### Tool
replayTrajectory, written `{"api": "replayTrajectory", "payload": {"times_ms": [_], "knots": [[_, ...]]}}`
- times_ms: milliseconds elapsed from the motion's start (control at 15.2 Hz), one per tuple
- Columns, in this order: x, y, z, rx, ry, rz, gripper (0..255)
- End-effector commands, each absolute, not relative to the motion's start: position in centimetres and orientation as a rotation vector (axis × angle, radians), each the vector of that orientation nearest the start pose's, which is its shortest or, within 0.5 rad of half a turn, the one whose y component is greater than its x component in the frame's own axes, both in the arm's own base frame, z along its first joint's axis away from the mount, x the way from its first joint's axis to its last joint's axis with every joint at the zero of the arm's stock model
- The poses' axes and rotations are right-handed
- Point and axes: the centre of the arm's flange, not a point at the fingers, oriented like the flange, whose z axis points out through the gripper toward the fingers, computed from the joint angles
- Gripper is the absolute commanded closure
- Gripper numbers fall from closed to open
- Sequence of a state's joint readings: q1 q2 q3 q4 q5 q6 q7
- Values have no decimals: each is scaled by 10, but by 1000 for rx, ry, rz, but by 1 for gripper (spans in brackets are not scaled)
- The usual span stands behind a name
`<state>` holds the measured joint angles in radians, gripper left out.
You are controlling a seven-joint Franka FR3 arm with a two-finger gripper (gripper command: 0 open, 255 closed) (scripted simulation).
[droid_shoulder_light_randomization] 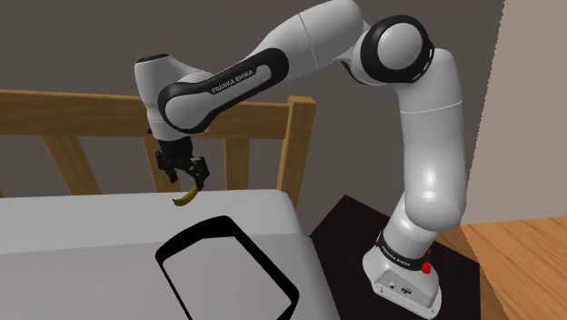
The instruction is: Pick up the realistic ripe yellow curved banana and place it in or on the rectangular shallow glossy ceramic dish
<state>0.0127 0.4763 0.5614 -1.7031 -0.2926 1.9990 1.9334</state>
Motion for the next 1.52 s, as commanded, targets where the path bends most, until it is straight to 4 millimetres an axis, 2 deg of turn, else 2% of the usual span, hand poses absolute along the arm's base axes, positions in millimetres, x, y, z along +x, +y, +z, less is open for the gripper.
{"api": "replayTrajectory", "payload": {"times_ms": [0,330,858,924,1452], "knots": [[576,307,333,-2605,1921,29,0],[573,305,304,-2605,1921,29,0],[573,305,304,-2605,1921,29,0],[573,305,304,-2605,1921,29,255],[573,305,304,-2605,1921,29,255]]}}
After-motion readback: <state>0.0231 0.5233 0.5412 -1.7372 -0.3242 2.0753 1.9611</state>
